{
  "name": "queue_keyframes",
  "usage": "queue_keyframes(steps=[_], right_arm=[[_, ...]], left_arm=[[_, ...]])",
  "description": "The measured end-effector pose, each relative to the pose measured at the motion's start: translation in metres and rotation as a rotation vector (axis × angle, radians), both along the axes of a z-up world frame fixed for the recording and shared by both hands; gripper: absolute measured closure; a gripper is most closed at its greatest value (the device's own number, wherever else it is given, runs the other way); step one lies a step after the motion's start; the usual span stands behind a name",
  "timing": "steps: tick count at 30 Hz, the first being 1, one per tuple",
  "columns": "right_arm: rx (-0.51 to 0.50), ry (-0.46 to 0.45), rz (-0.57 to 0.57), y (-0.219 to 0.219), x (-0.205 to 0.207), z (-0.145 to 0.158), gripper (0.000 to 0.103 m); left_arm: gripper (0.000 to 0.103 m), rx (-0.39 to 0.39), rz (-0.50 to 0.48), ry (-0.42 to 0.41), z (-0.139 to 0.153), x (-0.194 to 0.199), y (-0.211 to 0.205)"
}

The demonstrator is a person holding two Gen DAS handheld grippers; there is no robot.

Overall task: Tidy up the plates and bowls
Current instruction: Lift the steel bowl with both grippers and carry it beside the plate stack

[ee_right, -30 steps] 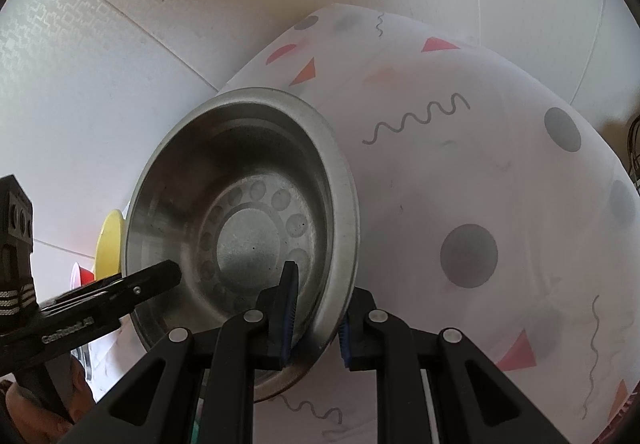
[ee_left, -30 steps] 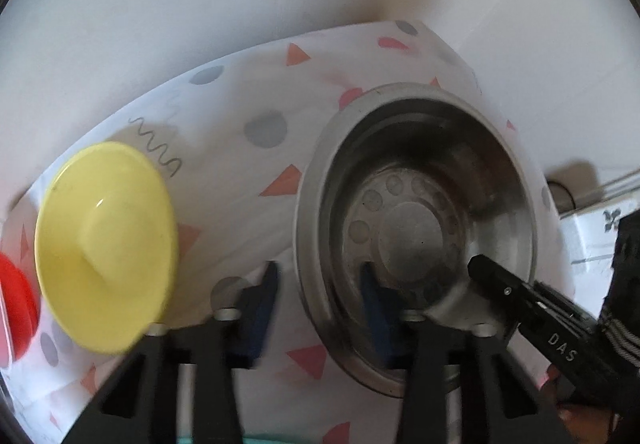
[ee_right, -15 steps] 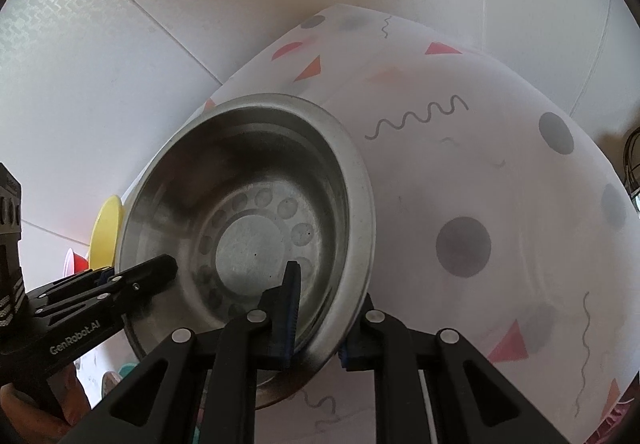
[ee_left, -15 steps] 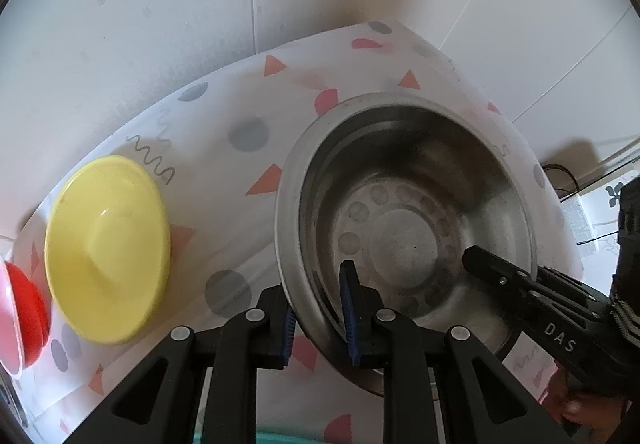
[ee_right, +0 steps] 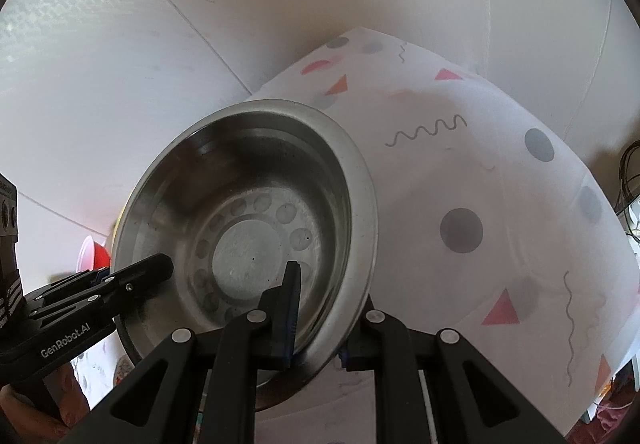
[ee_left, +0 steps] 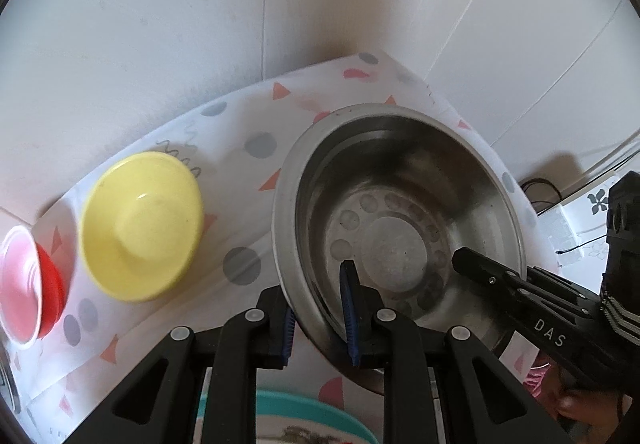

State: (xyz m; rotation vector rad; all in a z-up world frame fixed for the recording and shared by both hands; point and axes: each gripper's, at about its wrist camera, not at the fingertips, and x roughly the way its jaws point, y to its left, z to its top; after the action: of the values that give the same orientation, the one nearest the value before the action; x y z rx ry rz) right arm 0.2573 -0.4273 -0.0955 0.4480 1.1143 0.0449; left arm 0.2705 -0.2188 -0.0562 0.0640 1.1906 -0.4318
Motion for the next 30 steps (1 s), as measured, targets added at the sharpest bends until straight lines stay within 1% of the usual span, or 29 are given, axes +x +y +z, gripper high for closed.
queue_keyframes(steps=[6,13,22,30], right_arm=[[-0.003,-0.026,0.021,0.013,-0.003,0.012,0.088],[-0.001,-0.054,0.061,0.044,-0.012,0.023,0.088],[0.005,-0.074,0.149,0.094,-0.026,0.031,0.088],[0.017,-0.095,0.251,0.145,-0.045,0.034,0.088]], left_arm=[[0.082,-0.019,0.027,-0.032,0.016,-0.013,0.02],[0.081,-0.048,0.076,-0.059,0.03,-0.034,0.052],[0.08,-0.069,0.152,-0.088,0.039,-0.073,0.109],[0.079,-0.089,0.249,-0.097,0.041,-0.118,0.167]])
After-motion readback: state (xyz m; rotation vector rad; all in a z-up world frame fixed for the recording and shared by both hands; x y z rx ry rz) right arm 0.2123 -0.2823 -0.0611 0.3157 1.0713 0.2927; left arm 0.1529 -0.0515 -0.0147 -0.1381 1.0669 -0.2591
